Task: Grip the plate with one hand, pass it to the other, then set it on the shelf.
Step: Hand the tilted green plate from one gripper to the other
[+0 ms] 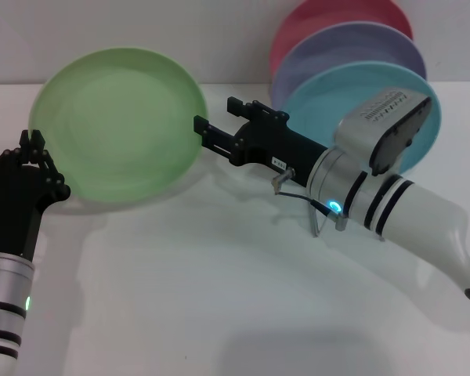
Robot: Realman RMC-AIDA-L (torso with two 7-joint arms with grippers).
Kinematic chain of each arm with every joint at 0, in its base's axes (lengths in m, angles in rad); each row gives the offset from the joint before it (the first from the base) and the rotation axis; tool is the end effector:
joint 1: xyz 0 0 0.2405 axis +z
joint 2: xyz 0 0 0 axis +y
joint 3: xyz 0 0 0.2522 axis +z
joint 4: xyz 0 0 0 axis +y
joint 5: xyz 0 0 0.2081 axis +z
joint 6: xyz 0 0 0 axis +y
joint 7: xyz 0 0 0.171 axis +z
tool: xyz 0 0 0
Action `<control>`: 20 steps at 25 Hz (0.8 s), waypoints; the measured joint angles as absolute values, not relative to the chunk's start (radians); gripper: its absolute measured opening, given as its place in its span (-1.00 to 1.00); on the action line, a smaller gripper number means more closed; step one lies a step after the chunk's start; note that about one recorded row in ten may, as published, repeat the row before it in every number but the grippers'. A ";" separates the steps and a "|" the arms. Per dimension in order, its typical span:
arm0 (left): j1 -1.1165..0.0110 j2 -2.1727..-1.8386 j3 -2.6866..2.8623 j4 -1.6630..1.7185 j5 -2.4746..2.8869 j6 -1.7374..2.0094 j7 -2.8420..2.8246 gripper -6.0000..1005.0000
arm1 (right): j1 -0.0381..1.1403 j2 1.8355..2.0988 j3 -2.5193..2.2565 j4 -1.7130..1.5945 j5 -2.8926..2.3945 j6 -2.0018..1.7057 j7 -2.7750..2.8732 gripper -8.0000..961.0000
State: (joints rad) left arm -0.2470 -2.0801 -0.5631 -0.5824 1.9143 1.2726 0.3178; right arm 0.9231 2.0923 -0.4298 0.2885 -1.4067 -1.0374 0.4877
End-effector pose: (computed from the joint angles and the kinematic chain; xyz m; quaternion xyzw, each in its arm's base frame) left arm -0.2778 0.3078 -0.0400 -0.6505 -0.2067 -0.3098 0.6620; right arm 0.1636 0.3930 -0.1299 -0.8571 0.2325 0.3430 0.3060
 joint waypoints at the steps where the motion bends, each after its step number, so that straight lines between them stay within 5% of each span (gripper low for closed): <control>1: -0.247 -2.080 -0.563 -0.581 1.914 1.272 0.318 -0.92 | 0.925 2.092 -0.429 0.289 -1.407 -1.035 0.488 0.48; 6: -0.248 -2.080 -0.563 -0.579 1.914 1.272 0.318 -0.92 | 0.932 2.092 -0.429 0.288 -1.407 -1.030 0.488 0.47; 9: -0.247 -2.080 -0.563 -0.579 1.914 1.272 0.318 -0.92 | 0.935 2.092 -0.429 0.288 -1.407 -1.023 0.488 0.10; 20: -0.251 -2.080 -0.557 -0.578 1.914 1.266 0.318 -0.92 | 0.947 2.092 -0.383 0.294 -1.463 -0.992 0.480 0.11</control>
